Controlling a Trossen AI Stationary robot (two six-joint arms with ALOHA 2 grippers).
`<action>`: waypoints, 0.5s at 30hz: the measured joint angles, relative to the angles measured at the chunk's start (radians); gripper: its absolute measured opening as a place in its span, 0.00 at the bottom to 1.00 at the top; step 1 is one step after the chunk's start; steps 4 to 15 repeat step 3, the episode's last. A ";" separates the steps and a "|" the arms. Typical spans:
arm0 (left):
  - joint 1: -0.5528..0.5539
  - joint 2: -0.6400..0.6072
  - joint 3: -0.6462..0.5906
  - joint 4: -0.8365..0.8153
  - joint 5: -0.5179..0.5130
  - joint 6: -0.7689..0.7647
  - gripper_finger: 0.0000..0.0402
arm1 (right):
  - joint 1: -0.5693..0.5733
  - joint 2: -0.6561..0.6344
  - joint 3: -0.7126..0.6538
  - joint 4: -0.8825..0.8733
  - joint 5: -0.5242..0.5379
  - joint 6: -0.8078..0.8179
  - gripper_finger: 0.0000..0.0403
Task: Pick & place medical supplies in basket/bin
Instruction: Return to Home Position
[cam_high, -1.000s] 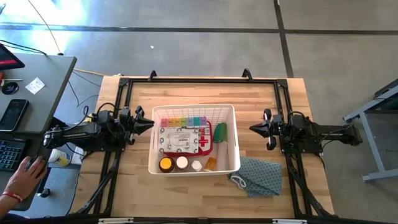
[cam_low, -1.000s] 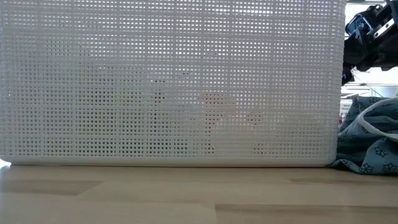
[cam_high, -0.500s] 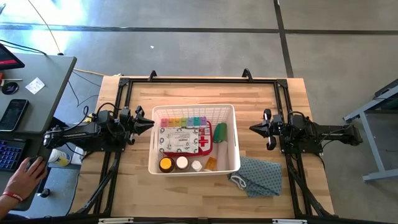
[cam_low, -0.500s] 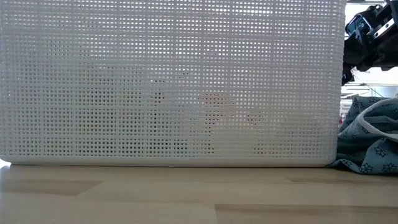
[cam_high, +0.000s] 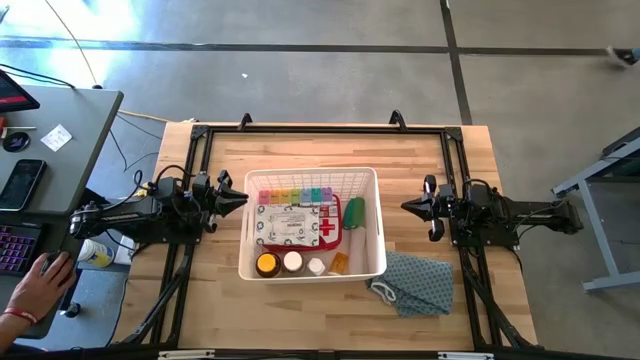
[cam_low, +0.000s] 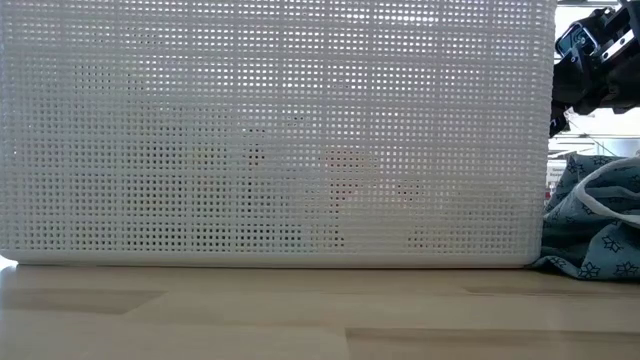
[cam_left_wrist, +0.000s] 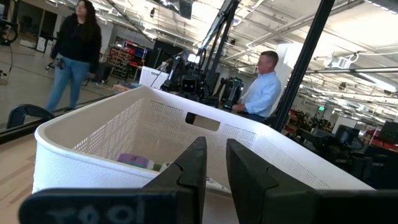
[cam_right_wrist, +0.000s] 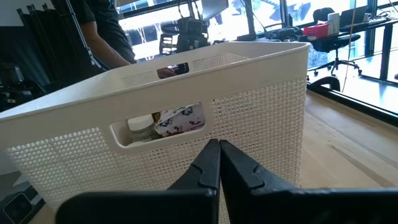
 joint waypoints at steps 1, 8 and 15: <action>0.000 0.000 0.000 0.000 0.000 0.000 0.25 | 0.000 0.000 0.000 0.000 0.000 0.000 0.00; 0.000 0.000 0.000 0.000 0.000 0.000 0.25 | 0.000 0.000 0.000 0.000 0.000 0.000 0.00; 0.000 0.000 0.000 0.000 0.000 0.000 0.25 | 0.000 0.000 0.000 0.000 0.000 0.000 0.00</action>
